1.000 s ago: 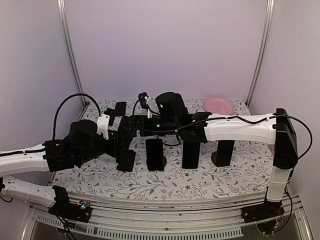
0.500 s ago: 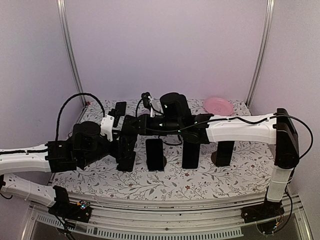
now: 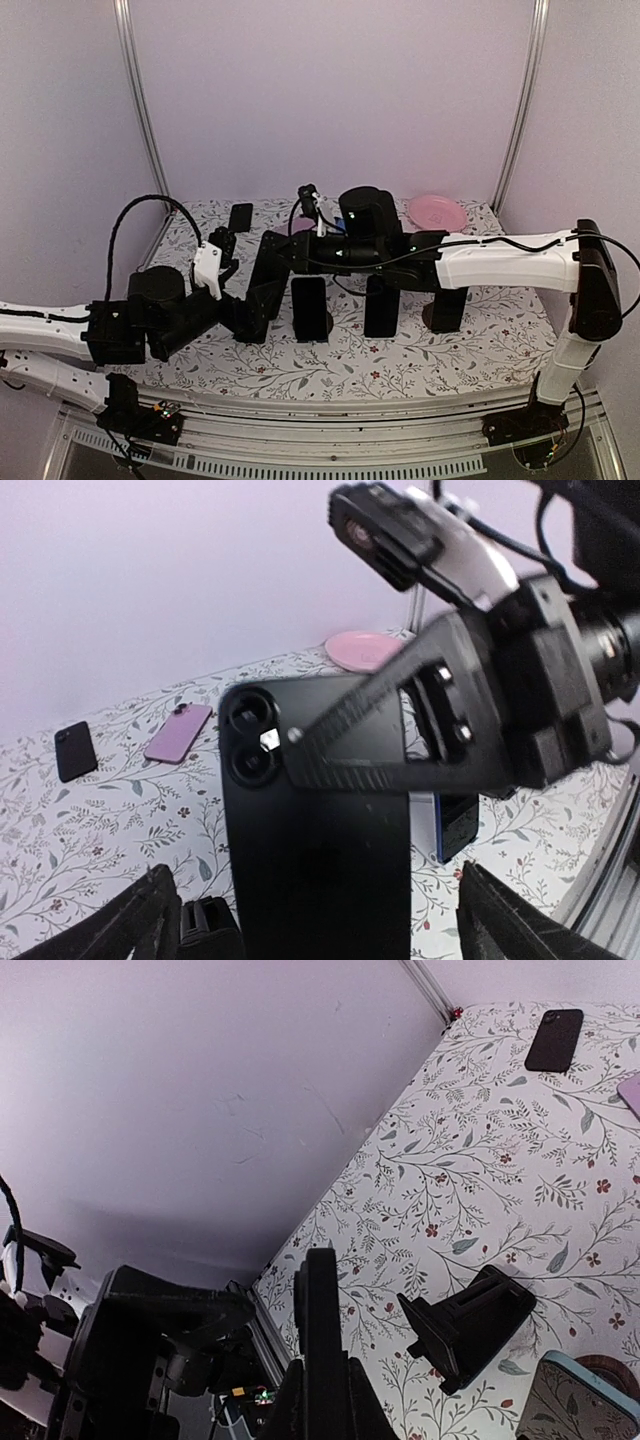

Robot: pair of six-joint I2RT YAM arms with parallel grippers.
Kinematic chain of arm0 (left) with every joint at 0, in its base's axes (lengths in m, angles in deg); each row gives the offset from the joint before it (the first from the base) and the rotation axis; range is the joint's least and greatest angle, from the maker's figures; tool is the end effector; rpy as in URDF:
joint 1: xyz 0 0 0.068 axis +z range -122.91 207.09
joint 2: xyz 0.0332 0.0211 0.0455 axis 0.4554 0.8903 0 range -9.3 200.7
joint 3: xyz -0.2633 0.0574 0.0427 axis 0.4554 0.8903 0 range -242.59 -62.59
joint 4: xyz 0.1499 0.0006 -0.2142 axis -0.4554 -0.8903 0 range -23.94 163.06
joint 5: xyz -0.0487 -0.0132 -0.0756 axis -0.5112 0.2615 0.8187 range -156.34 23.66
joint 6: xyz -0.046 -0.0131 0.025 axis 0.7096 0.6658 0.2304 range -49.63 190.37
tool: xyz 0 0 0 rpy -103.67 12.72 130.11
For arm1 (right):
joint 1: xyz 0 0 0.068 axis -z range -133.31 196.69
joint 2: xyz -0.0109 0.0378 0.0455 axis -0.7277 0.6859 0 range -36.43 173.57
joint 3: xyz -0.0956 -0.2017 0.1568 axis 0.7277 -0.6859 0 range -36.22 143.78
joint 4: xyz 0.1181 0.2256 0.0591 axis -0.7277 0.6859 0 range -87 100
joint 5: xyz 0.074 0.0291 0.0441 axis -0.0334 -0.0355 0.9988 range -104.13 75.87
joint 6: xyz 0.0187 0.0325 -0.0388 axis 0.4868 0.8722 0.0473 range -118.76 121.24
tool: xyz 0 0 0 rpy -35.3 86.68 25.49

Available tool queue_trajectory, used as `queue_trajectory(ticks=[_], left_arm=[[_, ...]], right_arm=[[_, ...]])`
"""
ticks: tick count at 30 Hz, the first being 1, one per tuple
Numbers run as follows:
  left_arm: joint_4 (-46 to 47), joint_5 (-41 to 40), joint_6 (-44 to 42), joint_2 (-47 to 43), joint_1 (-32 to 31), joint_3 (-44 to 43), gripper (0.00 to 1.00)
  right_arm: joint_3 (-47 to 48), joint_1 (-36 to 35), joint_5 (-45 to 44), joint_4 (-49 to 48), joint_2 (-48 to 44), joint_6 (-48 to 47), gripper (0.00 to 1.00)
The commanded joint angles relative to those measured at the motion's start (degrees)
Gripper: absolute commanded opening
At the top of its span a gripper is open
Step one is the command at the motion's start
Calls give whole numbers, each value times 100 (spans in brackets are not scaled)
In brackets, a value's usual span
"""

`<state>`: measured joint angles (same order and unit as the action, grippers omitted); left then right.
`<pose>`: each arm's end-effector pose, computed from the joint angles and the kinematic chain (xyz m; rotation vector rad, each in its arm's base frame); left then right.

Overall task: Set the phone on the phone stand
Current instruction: Pass from the left arm to the right, then pass from the right arm to the left

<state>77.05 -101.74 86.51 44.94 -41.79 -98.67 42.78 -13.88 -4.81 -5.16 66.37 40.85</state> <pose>0.0974 -0.1950 0.2831 0.3867 1.7582 -0.5084 0.2072 0.3791 0.2975 -0.5024 2.0122 1.3127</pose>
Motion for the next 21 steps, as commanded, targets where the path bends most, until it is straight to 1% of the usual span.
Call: queue_trajectory(ticks=[1, 4, 7, 8, 11, 16, 19, 20, 21], left_arm=[[1220, -1177, -1282, -52, -891, 370, 95], [1976, -1855, -2126, 187, -1362, 483, 95], [2850, -2335, -3036, 528, -1633, 537, 94], [3379, -2486, -3557, 666, -1689, 579, 94], [4728, -2726, -4759, 1162, -1793, 656, 94], [7698, -2768, -7305, 2143, -1851, 777, 94], [9424, -2747, -8920, 2831, -1881, 665, 94], [9876, -2730, -9459, 3084, -1887, 580, 93], [10014, -2736, -9825, 3307, -1890, 457, 93]], right_arm=[[-88, -120, -415, -476, -708, 14, 2], [-249, -179, -914, -473, -1023, 140, 2], [-421, -195, -1332, -467, -1306, 403, 2], [-467, -206, -1442, -456, -1387, 469, 2], [-510, -249, -1735, -294, -1558, 829, 2], [-459, -311, -2183, 217, -1793, 1507, 2], [-447, -363, -2462, 437, -1965, 1778, 2], [-445, -385, -2536, 489, -2006, 1831, 2], [-447, -391, -2581, 525, -2041, 1914, 2]])
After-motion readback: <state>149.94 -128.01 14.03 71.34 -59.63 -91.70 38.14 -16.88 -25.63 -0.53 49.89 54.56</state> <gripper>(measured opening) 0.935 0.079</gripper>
